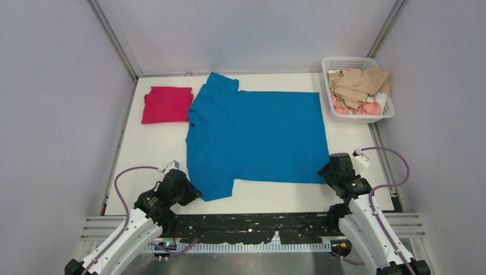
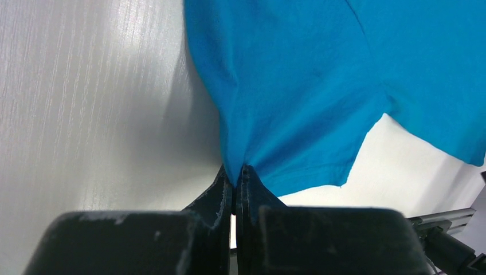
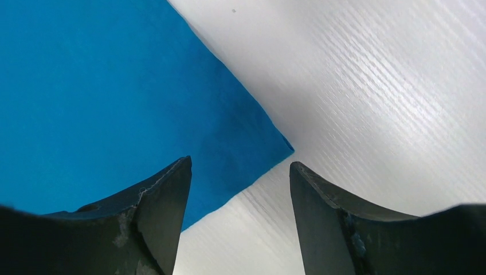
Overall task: Fold and stack the t-shirts
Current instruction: Grab the side of the flattened tshirt closest away from the robot with both arms
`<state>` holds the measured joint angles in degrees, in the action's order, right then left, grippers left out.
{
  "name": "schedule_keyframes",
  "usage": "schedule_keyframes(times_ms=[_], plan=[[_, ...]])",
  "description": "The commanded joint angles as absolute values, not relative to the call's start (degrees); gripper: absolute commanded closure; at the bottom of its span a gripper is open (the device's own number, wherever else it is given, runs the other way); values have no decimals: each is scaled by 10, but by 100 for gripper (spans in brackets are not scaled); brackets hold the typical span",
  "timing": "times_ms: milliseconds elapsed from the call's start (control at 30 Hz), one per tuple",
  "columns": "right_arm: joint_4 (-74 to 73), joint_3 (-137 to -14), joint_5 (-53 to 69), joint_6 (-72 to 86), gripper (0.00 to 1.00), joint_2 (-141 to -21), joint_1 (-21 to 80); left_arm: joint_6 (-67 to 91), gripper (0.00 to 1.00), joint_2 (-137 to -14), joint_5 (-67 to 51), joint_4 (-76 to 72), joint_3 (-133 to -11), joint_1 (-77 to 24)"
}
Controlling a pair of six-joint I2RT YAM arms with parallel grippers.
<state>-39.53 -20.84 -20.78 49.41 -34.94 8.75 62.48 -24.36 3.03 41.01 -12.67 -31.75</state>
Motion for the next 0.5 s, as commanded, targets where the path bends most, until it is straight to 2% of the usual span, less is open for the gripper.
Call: schedule_keyframes(times_ms=[0,100,267,467], plan=[[-403,-189,-207,546,32,-354,84,634,100,-231,23,420,-132,-316],[-402,-181,-213,566,33,-347,84,637,100,-224,29,428,-131,-316],[-360,-152,-194,584,46,-345,84,641,100,-210,31,431,-127,-316],[-340,-151,-200,582,54,-374,84,643,100,-193,34,437,-127,-316]])
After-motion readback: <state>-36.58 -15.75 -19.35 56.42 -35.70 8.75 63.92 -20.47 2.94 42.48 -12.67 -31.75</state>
